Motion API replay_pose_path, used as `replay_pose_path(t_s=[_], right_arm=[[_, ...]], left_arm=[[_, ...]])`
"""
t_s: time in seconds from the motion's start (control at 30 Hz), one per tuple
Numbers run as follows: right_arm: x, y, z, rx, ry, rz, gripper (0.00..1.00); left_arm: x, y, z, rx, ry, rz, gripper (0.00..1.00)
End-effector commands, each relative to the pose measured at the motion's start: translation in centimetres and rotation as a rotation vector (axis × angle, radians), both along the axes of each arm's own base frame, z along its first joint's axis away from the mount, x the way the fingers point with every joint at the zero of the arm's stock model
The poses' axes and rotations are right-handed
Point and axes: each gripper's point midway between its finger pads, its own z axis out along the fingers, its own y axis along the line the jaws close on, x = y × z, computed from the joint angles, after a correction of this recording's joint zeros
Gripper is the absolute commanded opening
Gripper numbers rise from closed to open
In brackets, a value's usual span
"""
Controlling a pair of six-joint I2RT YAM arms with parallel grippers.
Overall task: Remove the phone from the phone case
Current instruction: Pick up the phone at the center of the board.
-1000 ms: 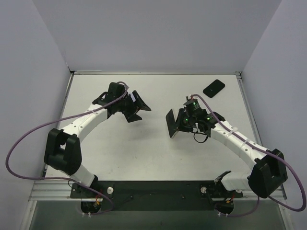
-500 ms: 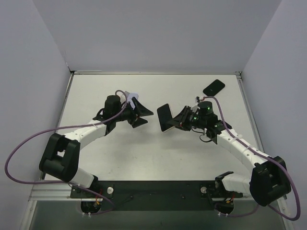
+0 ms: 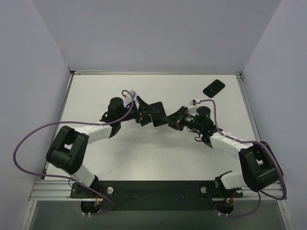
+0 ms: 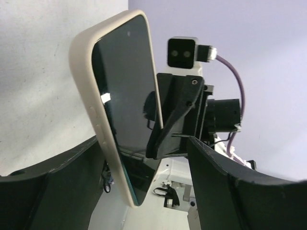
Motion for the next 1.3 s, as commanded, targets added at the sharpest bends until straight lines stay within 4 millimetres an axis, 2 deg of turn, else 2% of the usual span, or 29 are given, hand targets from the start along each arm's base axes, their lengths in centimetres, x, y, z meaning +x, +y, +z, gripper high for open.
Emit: replay_pose_path(t_s=[0.0, 0.13, 0.27, 0.43, 0.53, 0.63, 0.67, 0.7, 0.73, 0.83, 0.93, 1.0, 1.13, 1.27], right_arm=[[0.0, 0.9, 5.5, 0.202, -0.153, 0.049, 0.0], [-0.5, 1.3, 5.2, 0.209, -0.147, 0.068, 0.0], [-0.8, 1.6, 5.0, 0.205, -0.145, 0.079, 0.0], [-1.3, 1.9, 5.3, 0.211, -0.152, 0.103, 0.0], [-1.6, 1.9, 5.0, 0.207, -0.143, 0.107, 0.0], [-1.7, 1.7, 4.5, 0.2, -0.133, 0.105, 0.0], [-1.8, 1.7, 4.0, 0.19, -0.112, 0.105, 0.0], [-1.9, 1.7, 3.7, 0.186, -0.105, 0.104, 0.0], [-2.0, 1.7, 3.5, 0.181, -0.099, 0.109, 0.04], [-2.0, 1.3, 2.9, 0.178, -0.084, 0.095, 0.35], [-2.0, 1.0, 3.0, 0.193, -0.077, 0.075, 0.44], [-2.2, 0.8, 3.1, 0.204, -0.073, 0.065, 0.43], [-2.5, 0.2, 3.5, 0.219, -0.075, 0.026, 0.34], [-2.6, -0.3, 4.2, 0.224, -0.093, -0.003, 0.29]], left_arm=[[0.2, -0.4, 2.8, -0.095, -0.083, -0.017, 0.76], [0.6, -0.5, 3.7, -0.102, -0.097, -0.008, 0.72], [0.9, -0.9, 4.2, -0.105, -0.103, -0.01, 0.63], [1.2, -1.0, 4.1, -0.099, -0.098, -0.009, 0.55], [1.3, -1.0, 4.3, -0.103, -0.098, -0.002, 0.45], [1.3, -0.8, 4.4, -0.107, -0.093, 0.009, 0.28], [1.3, -0.8, 4.4, -0.109, -0.087, 0.01, 0.26], [1.3, -0.8, 4.6, -0.115, -0.093, 0.007, 0.19], [1.3, -0.8, 4.7, -0.118, -0.097, 0.005, 0.15], [1.2, -0.9, 4.7, -0.118, -0.093, 0.001, 0.07], [1.1, -0.7, 4.5, -0.118, -0.088, 0.004, 0.05], [1.1, -0.7, 4.5, -0.118, -0.087, 0.006, 0.04], [1.2, -0.7, 4.6, -0.12, -0.088, 0.009, 0.04], [1.3, -0.7, 4.8, -0.123, -0.094, 0.01, 0.03]])
